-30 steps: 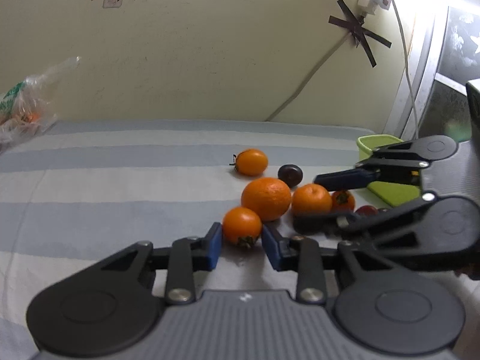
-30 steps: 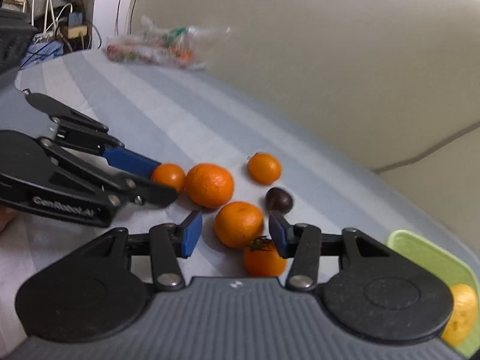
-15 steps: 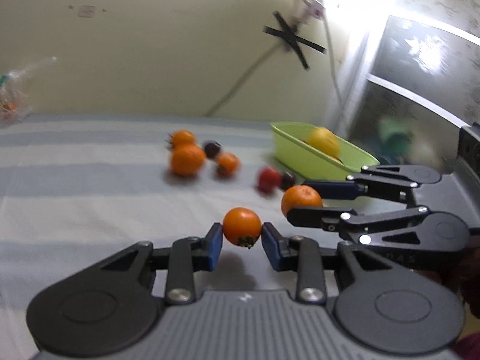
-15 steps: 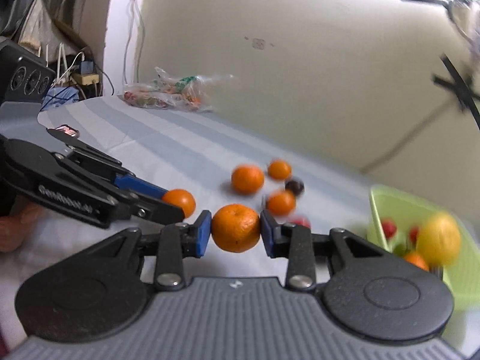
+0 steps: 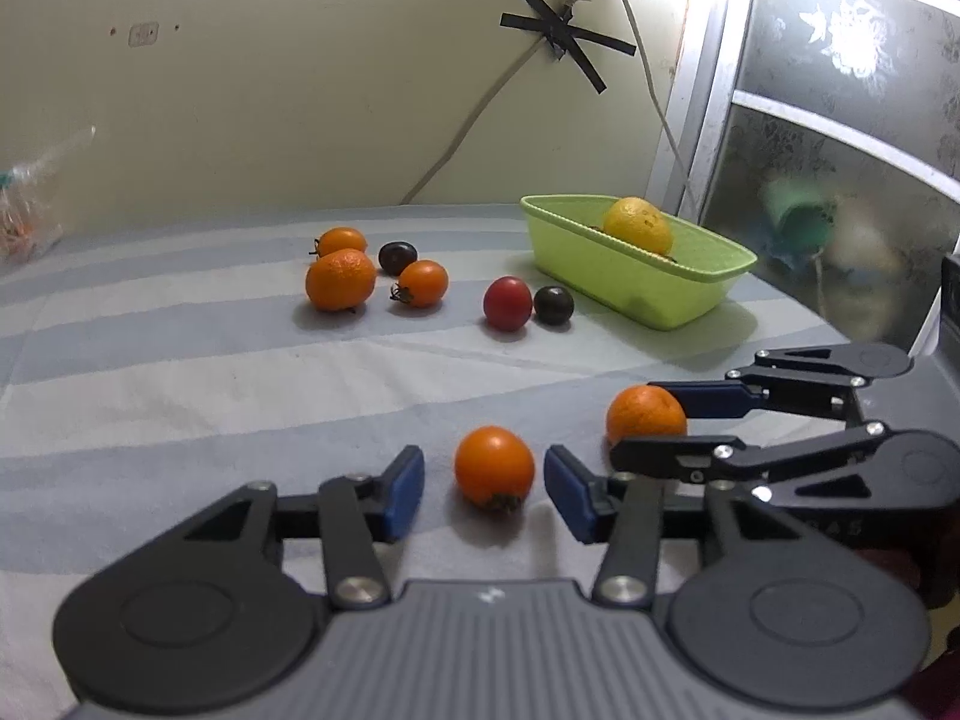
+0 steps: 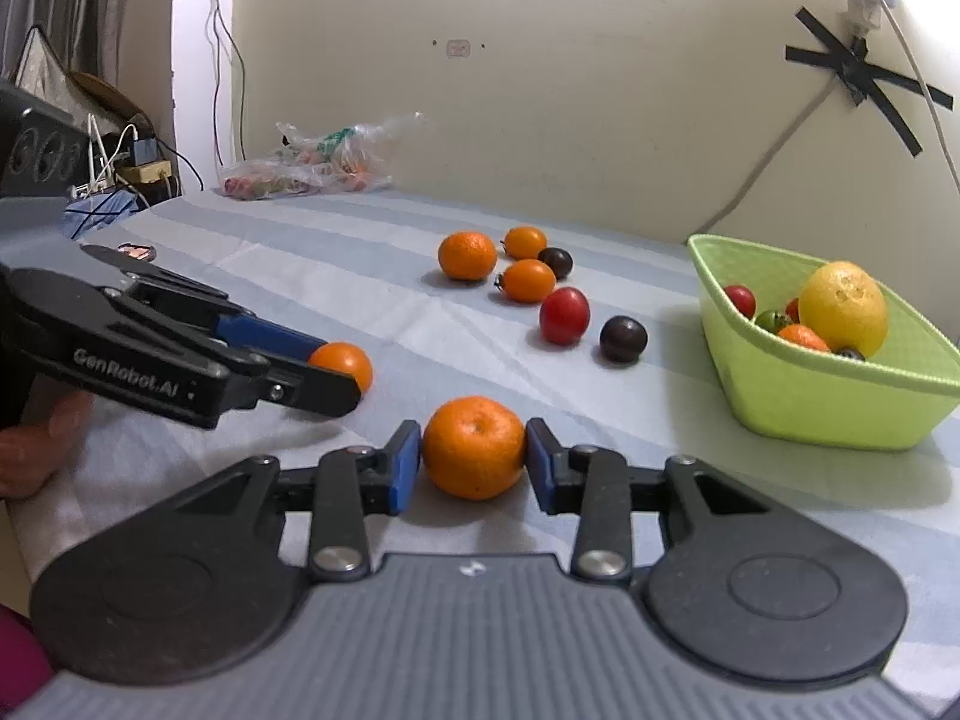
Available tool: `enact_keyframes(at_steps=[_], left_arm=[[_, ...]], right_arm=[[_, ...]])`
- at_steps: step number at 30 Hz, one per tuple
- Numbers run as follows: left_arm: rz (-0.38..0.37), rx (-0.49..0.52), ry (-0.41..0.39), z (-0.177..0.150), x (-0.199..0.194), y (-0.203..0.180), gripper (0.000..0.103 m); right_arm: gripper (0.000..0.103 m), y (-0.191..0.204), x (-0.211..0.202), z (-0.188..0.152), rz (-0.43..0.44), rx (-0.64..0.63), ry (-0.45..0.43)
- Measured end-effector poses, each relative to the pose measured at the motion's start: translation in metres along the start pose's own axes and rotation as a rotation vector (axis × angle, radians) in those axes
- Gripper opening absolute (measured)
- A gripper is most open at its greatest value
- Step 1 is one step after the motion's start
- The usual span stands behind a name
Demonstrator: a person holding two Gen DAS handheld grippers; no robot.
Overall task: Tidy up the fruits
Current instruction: 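Grasp a small orange tomato with the left tool while the right tool grasps a mandarin, then lower both held fruits into the basin and open both tools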
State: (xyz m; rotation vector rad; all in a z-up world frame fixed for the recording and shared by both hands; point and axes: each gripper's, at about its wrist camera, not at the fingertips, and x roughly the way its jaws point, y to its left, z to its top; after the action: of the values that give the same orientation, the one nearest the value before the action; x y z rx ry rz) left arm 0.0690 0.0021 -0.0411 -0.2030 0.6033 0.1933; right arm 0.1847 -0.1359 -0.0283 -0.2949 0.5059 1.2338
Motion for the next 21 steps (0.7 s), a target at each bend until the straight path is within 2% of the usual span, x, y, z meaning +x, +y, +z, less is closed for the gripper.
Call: enact_keyframes(at_steps=[6, 8, 11, 15, 21], left_arm=[[0.033, 0.034, 0.005, 0.0, 0.001, -0.008, 0.044], [0.046, 0.064, 0.006, -0.001, 0.003, -0.014, 0.034], [0.067, 0.102, 0.002, 0.001, 0.006, -0.019, 0.029], [-0.012, 0.075, -0.006, 0.018, 0.008, -0.023, 0.029], [-0.099, 0.132, -0.076, 0.069, 0.03, -0.053, 0.029]], right_arm=[[0.042, -0.002, -0.002, -0.004, 0.028, 0.038, 0.021], [0.042, -0.004, -0.003, -0.005, 0.04, 0.055, 0.019], [0.039, -0.009, -0.004, -0.005, 0.061, 0.081, 0.013], [0.038, -0.014, -0.013, -0.005, 0.044, 0.104, -0.037], [0.038, -0.038, -0.038, 0.004, -0.112, 0.074, -0.205]])
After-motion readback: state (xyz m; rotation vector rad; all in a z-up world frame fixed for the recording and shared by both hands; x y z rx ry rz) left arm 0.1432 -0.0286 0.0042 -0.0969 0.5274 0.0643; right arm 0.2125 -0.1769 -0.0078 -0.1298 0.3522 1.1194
